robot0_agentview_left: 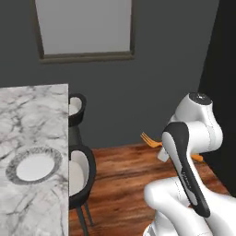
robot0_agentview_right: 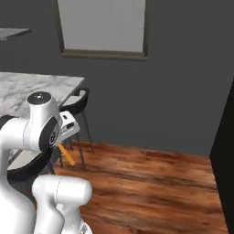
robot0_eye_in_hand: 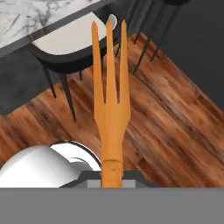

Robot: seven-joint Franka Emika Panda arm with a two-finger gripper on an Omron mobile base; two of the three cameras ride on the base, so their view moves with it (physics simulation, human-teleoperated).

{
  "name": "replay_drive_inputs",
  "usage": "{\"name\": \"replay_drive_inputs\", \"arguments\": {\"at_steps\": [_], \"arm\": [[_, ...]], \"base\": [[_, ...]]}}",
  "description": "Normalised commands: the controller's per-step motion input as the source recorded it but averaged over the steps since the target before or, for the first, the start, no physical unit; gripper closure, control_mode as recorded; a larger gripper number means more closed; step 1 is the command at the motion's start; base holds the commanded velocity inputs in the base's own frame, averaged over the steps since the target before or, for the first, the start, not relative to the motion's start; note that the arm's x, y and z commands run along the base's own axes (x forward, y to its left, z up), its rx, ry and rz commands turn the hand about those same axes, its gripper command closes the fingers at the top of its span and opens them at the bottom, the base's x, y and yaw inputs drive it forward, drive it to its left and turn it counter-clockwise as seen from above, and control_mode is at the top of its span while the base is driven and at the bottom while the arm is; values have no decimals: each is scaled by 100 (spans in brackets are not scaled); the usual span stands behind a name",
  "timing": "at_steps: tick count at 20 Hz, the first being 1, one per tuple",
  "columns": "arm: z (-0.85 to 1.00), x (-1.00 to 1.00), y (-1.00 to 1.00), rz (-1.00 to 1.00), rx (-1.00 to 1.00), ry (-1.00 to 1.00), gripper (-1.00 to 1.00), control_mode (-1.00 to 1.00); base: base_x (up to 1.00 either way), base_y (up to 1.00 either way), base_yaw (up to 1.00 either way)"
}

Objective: Take the fork and place it on the left side of the plate. Then take the spoon and place it on the right side of the plate. Make sure they're directly next to the plate.

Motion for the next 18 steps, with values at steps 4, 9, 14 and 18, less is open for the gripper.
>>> {"name": "replay_drive_inputs", "arguments": {"at_steps": [4,9,14,18], "arm": [[0,0,0,0,0,0,100,100],[0,0,0,0,0,0,100,100],[0,0,0,0,0,0,100,100],[0,0,0,0,0,0,100,100]], "base": [[40,0,64],[46,0,62],[52,0,62],[35,0,59]]}}
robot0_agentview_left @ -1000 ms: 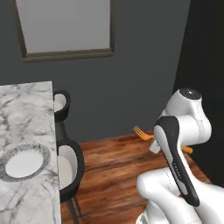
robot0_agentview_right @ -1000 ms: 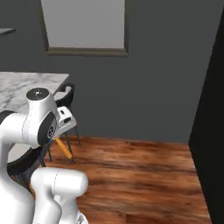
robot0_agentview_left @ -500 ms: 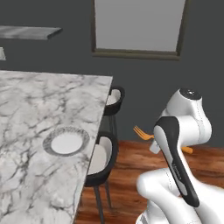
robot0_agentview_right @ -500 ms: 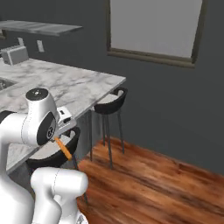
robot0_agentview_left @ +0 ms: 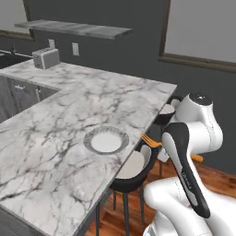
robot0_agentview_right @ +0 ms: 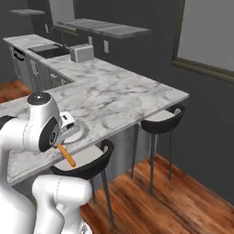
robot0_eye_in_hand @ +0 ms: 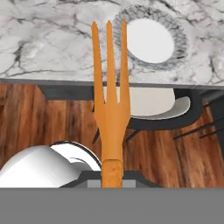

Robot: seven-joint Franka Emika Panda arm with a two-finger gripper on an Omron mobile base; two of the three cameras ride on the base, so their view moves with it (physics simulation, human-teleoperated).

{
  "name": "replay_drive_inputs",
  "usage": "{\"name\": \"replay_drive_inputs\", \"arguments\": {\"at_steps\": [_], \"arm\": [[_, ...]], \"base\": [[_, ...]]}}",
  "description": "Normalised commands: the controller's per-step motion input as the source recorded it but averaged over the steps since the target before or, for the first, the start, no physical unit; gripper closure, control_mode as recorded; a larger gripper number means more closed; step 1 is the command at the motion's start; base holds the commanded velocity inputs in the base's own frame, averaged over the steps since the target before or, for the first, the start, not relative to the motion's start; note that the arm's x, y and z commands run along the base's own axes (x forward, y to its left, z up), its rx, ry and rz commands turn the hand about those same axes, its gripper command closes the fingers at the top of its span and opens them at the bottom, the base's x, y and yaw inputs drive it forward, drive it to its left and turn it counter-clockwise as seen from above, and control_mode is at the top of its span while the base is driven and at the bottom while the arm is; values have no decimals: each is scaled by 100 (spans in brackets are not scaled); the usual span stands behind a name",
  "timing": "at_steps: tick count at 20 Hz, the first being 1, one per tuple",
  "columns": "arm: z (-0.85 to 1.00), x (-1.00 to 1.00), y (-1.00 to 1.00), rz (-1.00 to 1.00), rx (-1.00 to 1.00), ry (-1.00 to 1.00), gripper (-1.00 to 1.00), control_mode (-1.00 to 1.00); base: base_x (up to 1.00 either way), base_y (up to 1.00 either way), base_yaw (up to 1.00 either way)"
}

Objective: Take the fork and place it on the left side of the plate. Then take the spoon and place it on the right side of the plate. Make sure they're directly next to the plate.

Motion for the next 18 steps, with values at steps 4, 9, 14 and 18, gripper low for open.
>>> {"name": "replay_drive_inputs", "arguments": {"at_steps": [4,9,14,18], "arm": [[0,0,0,0,0,0,100,100],[0,0,0,0,0,0,100,100],[0,0,0,0,0,0,100,100],[0,0,0,0,0,0,100,100]], "base": [[23,0,51],[29,0,42],[54,0,37],[56,0,36]]}}
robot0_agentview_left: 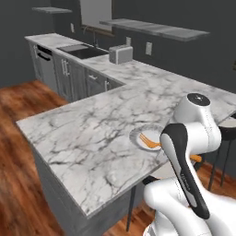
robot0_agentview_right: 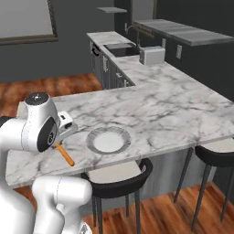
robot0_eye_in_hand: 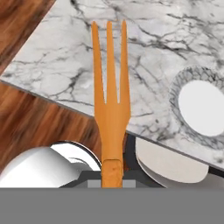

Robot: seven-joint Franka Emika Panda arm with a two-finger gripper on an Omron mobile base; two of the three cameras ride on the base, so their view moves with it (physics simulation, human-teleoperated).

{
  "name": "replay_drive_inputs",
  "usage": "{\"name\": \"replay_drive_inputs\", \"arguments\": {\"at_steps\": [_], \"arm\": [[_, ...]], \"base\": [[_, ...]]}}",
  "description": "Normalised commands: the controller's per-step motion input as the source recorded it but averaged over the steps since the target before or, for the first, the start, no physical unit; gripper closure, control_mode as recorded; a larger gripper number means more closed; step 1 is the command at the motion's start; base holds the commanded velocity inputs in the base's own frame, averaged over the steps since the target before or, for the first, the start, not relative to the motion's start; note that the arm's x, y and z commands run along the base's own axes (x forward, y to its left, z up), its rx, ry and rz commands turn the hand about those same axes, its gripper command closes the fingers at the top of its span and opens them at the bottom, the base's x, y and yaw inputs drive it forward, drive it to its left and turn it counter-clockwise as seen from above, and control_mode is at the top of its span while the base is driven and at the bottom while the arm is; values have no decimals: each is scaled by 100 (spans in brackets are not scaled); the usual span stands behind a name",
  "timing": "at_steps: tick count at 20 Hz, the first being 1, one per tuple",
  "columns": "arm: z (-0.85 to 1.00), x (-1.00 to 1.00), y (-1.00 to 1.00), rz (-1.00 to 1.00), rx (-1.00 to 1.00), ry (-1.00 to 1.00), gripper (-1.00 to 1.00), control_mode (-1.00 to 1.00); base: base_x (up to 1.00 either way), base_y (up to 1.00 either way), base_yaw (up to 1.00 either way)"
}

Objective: Take the fork and place it on the left side of the plate. Then take the spoon and place it on the right side of the plate. Make sure they're directly next to the plate.

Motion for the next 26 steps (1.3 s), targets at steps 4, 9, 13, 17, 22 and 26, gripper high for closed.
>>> {"name": "replay_drive_inputs", "arguments": {"at_steps": [4,9,13,17,22,26], "arm": [[0,0,0,0,0,0,100,100],[0,0,0,8,0,0,100,-100],[0,8,-4,44,0,-4,100,-100],[0,5,-23,51,1,-7,100,-100],[-6,32,-28,45,1,-3,100,-100],[-22,84,-1,13,0,0,100,-100]], "base": [[34,0,41],[3,0,34],[0,0,0],[0,0,0],[0,0,0],[0,0,0]]}}
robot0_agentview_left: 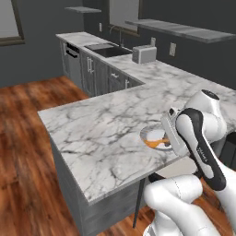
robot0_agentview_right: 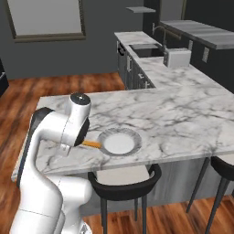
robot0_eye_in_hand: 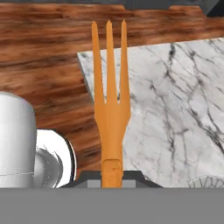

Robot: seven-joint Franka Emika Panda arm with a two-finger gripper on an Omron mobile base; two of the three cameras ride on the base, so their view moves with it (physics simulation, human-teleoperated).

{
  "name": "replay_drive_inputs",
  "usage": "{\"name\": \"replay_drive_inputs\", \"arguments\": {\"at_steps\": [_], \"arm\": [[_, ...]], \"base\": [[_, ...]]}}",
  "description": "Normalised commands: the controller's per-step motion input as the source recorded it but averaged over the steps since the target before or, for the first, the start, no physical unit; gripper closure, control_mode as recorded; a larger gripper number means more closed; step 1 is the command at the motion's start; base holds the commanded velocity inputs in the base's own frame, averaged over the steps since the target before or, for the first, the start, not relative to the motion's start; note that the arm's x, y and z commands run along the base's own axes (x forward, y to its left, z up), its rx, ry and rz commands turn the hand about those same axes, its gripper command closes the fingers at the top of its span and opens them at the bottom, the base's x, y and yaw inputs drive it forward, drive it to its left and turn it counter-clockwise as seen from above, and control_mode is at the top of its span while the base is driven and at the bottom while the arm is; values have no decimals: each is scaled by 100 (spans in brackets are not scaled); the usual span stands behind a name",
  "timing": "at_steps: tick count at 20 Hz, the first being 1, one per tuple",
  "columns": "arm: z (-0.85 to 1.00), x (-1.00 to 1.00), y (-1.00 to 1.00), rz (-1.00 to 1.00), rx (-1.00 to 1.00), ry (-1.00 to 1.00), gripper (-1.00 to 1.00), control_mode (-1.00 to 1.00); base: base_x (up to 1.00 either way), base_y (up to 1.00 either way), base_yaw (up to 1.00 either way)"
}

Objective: Take the fork and place it on the left side of the plate. Then take the spoon and place it on the right side of the plate. Make sure they're directly next to the plate.

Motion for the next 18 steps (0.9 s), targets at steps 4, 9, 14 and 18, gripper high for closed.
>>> {"name": "replay_drive_inputs", "arguments": {"at_steps": [4,9,14,18], "arm": [[-28,93,3,-3,0,0,100,-100],[-25,70,1,-14,0,2,100,-100],[-33,47,8,-29,0,9,100,-100],[-46,22,22,-39,0,19,100,-100]], "base": [[0,0,0],[0,0,0],[0,0,0],[0,0,0]]}}
